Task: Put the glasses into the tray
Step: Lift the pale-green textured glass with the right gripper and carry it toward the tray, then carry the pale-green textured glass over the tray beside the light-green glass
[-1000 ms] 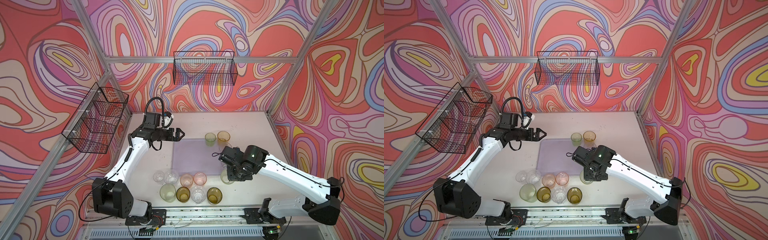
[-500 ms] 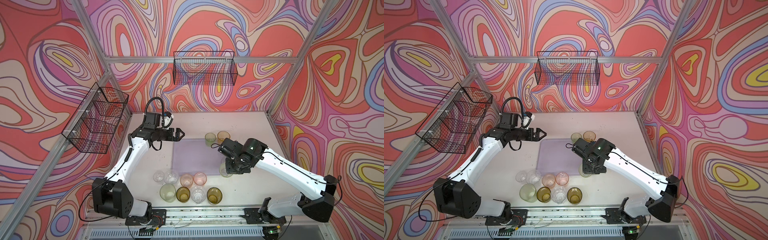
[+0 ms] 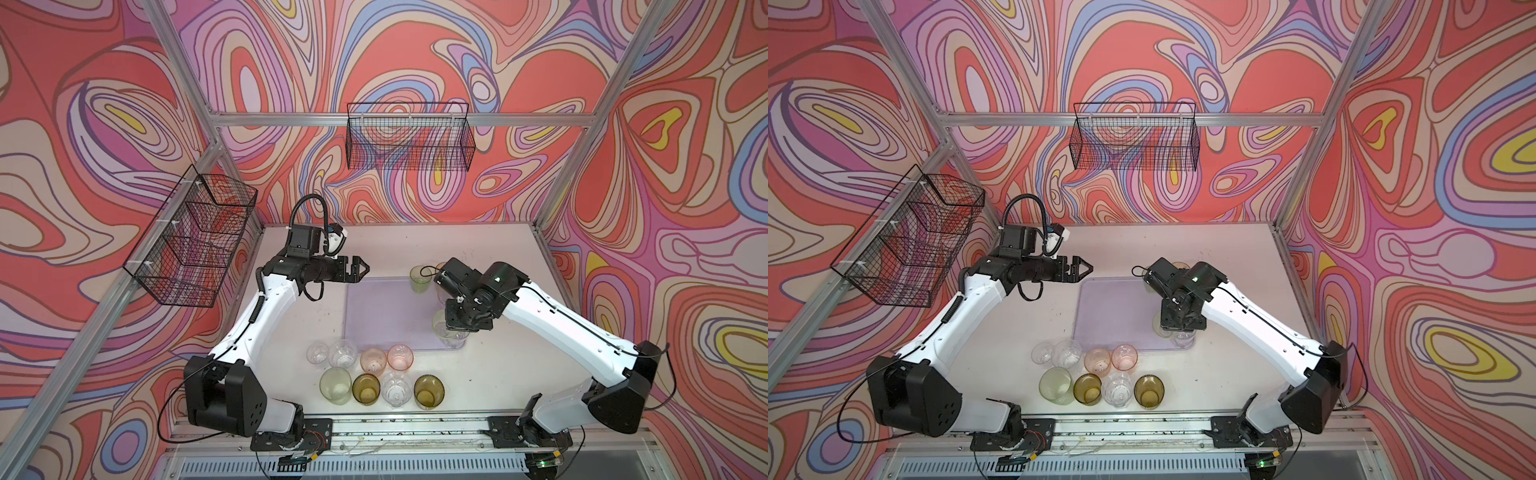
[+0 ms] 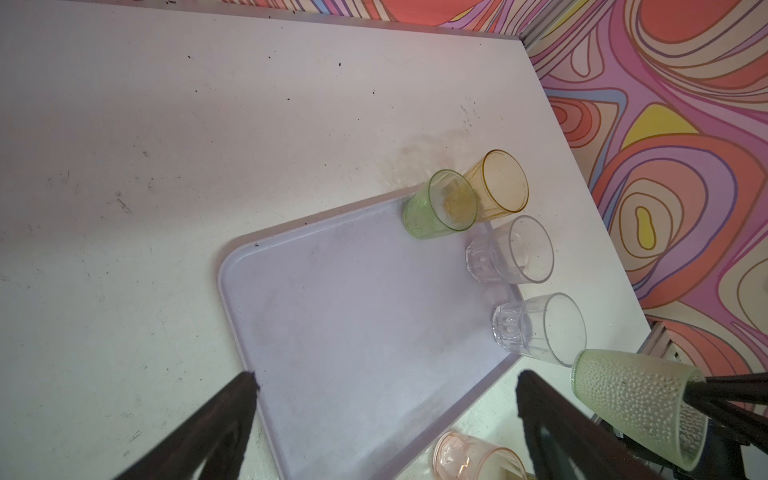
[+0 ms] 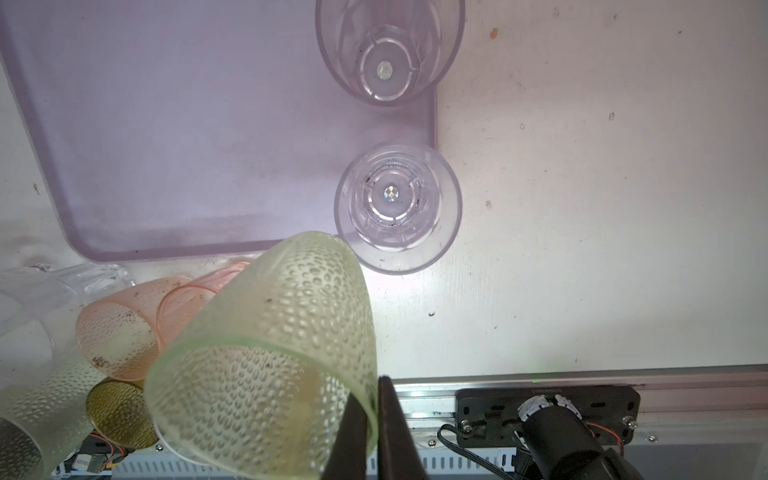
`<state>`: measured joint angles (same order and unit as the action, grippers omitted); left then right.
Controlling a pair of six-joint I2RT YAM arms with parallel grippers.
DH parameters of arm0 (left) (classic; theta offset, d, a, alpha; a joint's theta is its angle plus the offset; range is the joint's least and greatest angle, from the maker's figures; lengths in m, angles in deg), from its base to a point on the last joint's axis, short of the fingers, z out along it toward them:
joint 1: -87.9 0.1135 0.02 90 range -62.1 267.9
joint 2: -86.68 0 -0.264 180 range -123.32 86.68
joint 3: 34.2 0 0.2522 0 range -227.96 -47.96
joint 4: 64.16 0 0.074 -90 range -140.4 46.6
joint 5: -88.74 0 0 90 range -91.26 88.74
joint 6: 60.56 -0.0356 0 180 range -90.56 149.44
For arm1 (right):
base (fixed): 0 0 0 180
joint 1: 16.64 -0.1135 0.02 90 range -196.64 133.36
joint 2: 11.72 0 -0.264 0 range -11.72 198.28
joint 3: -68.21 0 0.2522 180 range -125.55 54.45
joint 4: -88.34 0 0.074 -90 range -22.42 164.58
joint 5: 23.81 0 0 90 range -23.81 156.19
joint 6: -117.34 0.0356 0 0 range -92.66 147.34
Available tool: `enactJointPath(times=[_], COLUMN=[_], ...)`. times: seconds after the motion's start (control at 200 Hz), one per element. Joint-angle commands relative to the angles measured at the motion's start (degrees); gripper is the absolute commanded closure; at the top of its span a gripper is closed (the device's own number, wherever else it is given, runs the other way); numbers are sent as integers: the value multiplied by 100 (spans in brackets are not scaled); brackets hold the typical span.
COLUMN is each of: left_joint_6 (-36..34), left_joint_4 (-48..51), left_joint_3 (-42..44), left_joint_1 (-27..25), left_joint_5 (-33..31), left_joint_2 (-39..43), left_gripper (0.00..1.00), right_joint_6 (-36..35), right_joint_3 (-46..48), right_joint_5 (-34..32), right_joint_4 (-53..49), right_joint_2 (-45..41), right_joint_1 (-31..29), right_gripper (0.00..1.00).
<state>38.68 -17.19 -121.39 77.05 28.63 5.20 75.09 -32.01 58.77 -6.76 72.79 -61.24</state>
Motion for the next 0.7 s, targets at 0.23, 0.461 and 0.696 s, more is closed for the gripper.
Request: enactJointPath(times=[0.23,0.461,0.696], left_joint_6=[-18,-1,-27], left_joint_4=[-18,-45,-39], left_joint_3=[30,48,56], left_joint_1=[-18,-13,-13], left_joint_5=[65,87,34], left_joint_2=[71,70,96], left_gripper=[0,0,0], right_joint_6=[-186,-246,-405], right_joint_3=[-501,-601,-762], right_joint_5=[87,244,283], right_joint_4=[253,637,663], right_joint_2=[363,584,883], right_joint_1=[249,313,392], right_gripper=[100,100,100])
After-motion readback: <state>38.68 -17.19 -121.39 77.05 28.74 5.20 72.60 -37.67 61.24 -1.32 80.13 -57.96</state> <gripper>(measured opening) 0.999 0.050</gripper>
